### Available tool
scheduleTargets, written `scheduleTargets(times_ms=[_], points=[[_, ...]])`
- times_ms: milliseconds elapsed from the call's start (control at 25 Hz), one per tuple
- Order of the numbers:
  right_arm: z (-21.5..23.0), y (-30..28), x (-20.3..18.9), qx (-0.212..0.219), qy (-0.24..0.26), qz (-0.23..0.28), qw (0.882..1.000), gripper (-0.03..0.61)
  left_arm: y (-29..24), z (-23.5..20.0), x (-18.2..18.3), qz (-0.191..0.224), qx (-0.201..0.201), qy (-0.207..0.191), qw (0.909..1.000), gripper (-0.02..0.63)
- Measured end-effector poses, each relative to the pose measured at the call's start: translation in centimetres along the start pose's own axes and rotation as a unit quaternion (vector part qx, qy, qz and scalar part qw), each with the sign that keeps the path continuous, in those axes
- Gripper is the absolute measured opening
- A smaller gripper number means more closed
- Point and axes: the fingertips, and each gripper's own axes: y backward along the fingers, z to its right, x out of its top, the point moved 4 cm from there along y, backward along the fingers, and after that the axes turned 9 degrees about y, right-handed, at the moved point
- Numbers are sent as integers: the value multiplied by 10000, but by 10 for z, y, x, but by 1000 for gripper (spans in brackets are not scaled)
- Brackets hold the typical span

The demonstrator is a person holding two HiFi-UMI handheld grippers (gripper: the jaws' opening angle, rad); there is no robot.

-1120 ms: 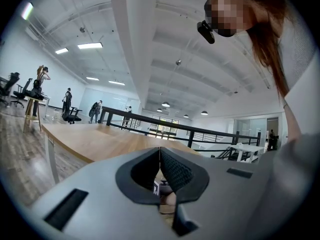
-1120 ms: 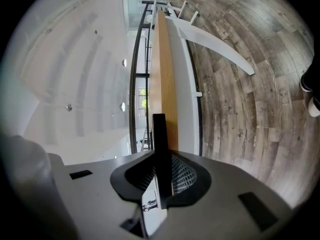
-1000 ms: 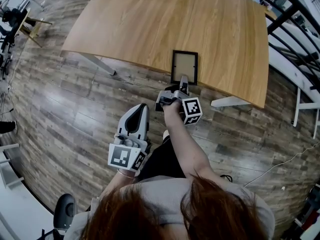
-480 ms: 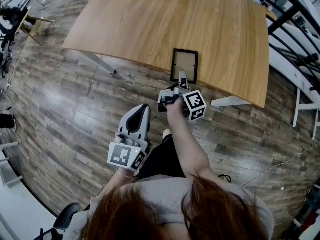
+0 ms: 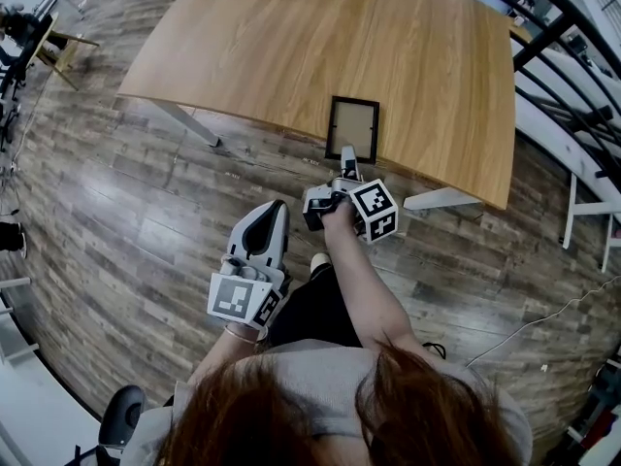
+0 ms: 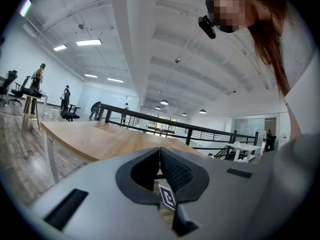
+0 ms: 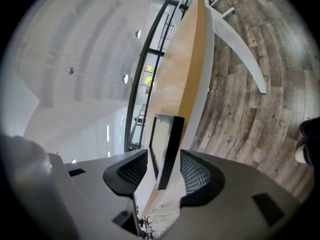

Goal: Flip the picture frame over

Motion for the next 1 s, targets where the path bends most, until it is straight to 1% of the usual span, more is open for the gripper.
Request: scheduleTargets(times_ms=[80, 200, 320, 400, 480, 520, 560, 600, 640, 680, 720, 760, 840, 880, 920, 960, 1000], points=[[1, 14, 5, -162, 218, -254, 9993, 187, 0, 2, 3, 80, 20, -26, 10000, 8], [2, 42, 19, -426, 692, -588, 9950, 187, 0, 2, 13, 261, 111, -63, 9996, 8], [-8, 69, 41, -349, 1282, -810, 9878, 187, -3, 6, 28, 483, 146, -22, 9987, 9], [-24, 89, 61, -124, 1500, -816, 9852, 186, -7, 16, 41, 674, 69, -12, 9977, 8], [-52, 107, 83, 339, 1840, -637, 9803, 186, -10, 32, 56, 875, -47, -17, 9962, 9], [-71, 115, 94, 655, 2118, -511, 9738, 186, -13, 43, 63, 970, -109, -31, 9952, 8], [-92, 122, 104, 989, 2456, -386, 9635, 186, -16, 53, 71, 1064, -180, -57, 9941, 8], [-116, 127, 112, 1321, 2833, -262, 9495, 186, -21, 63, 79, 1157, -261, -97, 9929, 9], [-140, 132, 119, 1644, 3231, -118, 9319, 186, -27, 71, 86, 1239, -345, -143, 9916, 8], [-165, 139, 123, 1946, 3647, 59, 9105, 185, -31, 78, 91, 1301, -418, -185, 9904, 8], [-188, 147, 126, 2215, 4089, 259, 8849, 184, -35, 81, 95, 1344, -473, -213, 9896, 8], [-209, 156, 126, 2448, 4549, 459, 8550, 184, -38, 84, 97, 1372, -507, -224, 9890, 8], [-241, 173, 124, 2798, 5401, 773, 7900, 184, -43, 87, 102, 1416, -545, -222, 9882, 8], [-251, 180, 122, 2894, 5711, 861, 7634, 183, -45, 90, 104, 1439, -569, -231, 9877, 8], [-257, 185, 120, 2943, 5917, 893, 7452, 183, -46, 95, 106, 1463, -605, -256, 9871, 8], [-258, 188, 118, 2974, 6039, 878, 7343, 183, -48, 101, 108, 1483, -647, -294, 9864, 8], [-258, 190, 116, 2998, 6113, 840, 7276, 181, -49, 106, 110, 1499, -689, -334, 9857, 8]])
